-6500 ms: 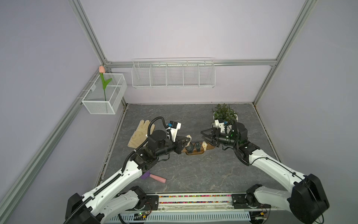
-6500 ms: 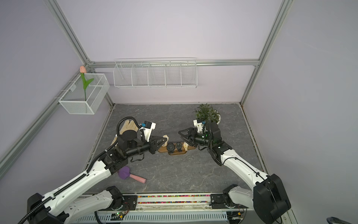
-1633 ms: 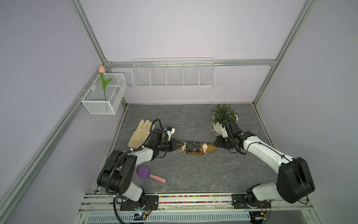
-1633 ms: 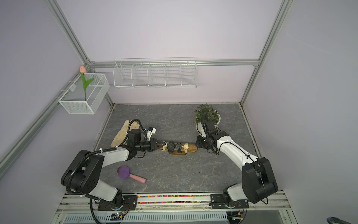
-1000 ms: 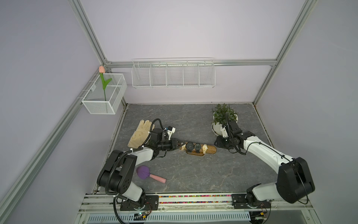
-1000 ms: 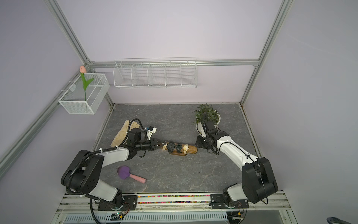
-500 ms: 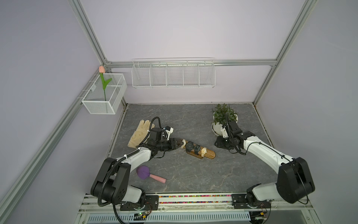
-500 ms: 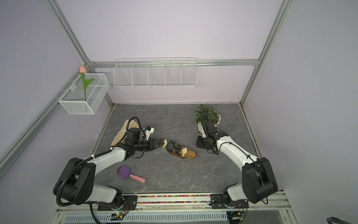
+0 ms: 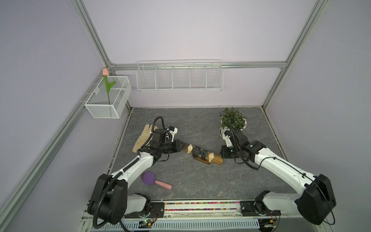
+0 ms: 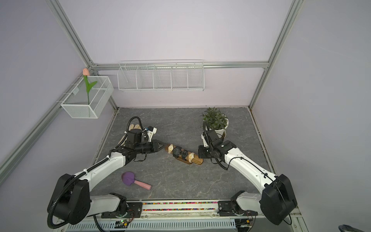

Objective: Place watch on stand
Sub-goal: Place the watch on the stand, then adjust the stand at the center of the board.

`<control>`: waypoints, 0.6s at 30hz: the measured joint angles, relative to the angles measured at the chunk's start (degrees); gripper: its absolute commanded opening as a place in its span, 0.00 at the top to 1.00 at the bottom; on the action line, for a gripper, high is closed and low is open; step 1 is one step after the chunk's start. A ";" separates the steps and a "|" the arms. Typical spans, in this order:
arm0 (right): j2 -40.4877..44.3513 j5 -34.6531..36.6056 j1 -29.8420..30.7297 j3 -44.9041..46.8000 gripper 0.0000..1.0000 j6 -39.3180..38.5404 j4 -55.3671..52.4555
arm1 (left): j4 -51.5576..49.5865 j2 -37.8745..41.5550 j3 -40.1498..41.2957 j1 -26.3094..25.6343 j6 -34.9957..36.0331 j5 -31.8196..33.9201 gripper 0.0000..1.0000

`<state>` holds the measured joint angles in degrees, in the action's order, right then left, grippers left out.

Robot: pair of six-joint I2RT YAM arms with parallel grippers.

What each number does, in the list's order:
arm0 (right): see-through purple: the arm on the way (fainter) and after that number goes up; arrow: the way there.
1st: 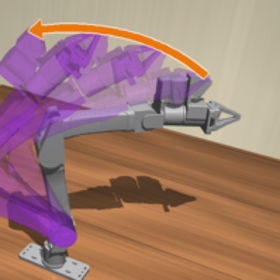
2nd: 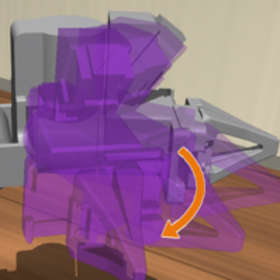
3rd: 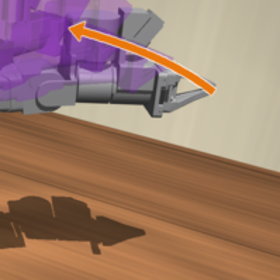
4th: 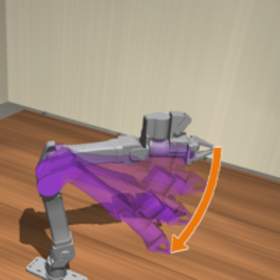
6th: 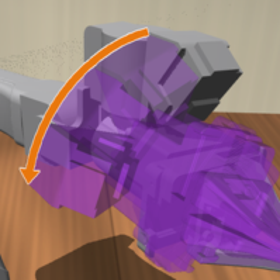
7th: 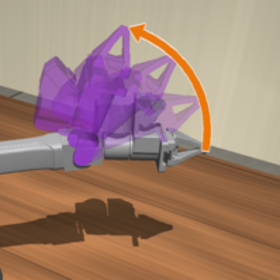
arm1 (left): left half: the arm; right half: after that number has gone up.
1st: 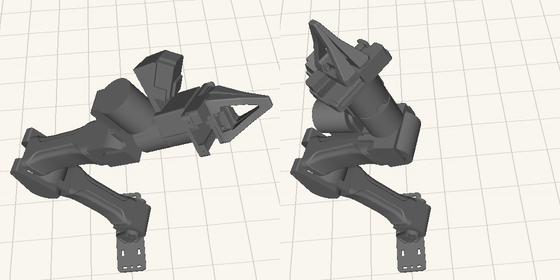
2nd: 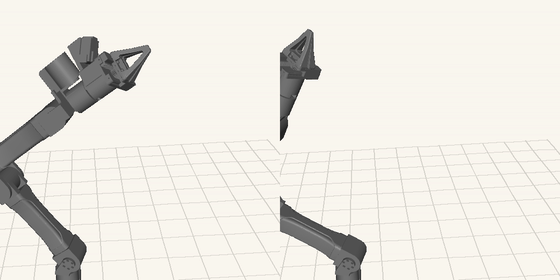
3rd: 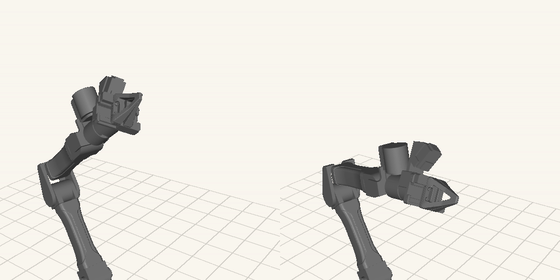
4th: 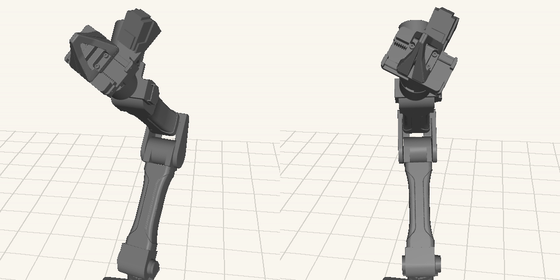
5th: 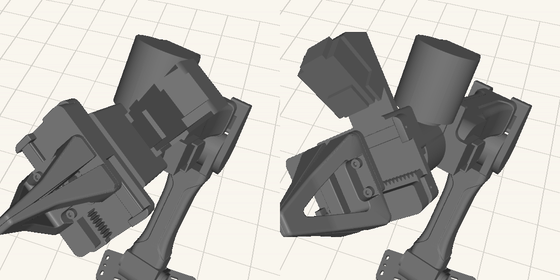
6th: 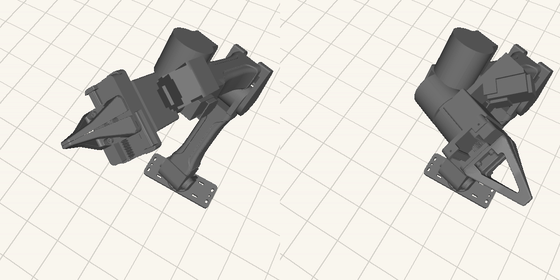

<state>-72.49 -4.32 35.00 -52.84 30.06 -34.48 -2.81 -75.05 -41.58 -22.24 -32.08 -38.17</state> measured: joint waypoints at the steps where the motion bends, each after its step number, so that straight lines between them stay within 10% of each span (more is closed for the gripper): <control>1: 0.31 0.11 1.18 0.46 0.93 0.55 -0.28 | 0.44 -0.04 0.00 -0.11 -0.31 -0.22 0.98; 18: 0.24 0.31 7.28 7.06 0.93 5.99 -0.42 | 9.07 -6.91 0.00 -1.95 -3.78 -4.04 1.00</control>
<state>-72.25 -4.01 42.28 -45.78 36.05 -34.89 6.26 -81.95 -41.58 -24.18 -35.86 -42.22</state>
